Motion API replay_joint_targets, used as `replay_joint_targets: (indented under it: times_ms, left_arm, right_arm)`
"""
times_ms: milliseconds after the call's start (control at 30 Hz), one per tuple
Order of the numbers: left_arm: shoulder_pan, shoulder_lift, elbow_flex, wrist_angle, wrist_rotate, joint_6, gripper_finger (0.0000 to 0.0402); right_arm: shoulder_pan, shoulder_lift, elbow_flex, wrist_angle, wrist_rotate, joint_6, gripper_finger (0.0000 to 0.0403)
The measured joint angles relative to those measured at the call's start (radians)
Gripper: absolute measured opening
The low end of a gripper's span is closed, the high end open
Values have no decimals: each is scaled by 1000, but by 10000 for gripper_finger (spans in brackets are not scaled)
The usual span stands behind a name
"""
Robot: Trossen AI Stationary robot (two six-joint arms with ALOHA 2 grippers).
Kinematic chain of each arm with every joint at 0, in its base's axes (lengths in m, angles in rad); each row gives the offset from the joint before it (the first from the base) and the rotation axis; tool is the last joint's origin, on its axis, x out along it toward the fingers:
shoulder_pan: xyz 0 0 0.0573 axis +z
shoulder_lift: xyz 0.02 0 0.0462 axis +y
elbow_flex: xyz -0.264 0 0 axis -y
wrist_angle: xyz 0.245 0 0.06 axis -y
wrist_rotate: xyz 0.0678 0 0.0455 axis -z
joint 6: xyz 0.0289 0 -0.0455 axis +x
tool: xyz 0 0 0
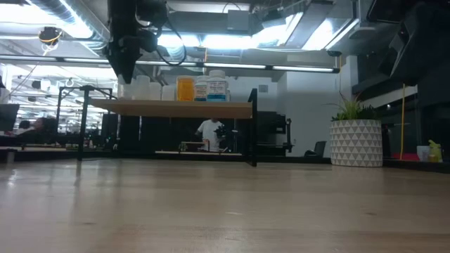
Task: Pick and place medicine bottles onto shelf by color
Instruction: Put the transparent pill bottle on the shelf aligned with the transparent pill bottles, then adjust the blue pill bottle
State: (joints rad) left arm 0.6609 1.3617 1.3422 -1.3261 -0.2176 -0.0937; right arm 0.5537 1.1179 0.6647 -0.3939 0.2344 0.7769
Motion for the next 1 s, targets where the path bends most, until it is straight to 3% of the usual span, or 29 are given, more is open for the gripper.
replay_joint_targets:
  times_ms: [233, 467, 800, 1000]
  left_arm:
    - [0, 0, 0, 0, -8, 0, 193]
    - [0, 0, 13, -7, -9, 8, 197]
    - [-1, 0, 270, -116, -7, -17, 198]
    - [-46, -5, 381, -169, 151, -148, 198]
  right_arm:
    - [0, 0, 0, 0, 0, 0, 13]
    - [0, 0, 0, 0, 0, 0, 13]
    - [0, 0, 0, 0, -1, 0, 13]
    - [0, 0, 0, 0, -1, 0, 13]
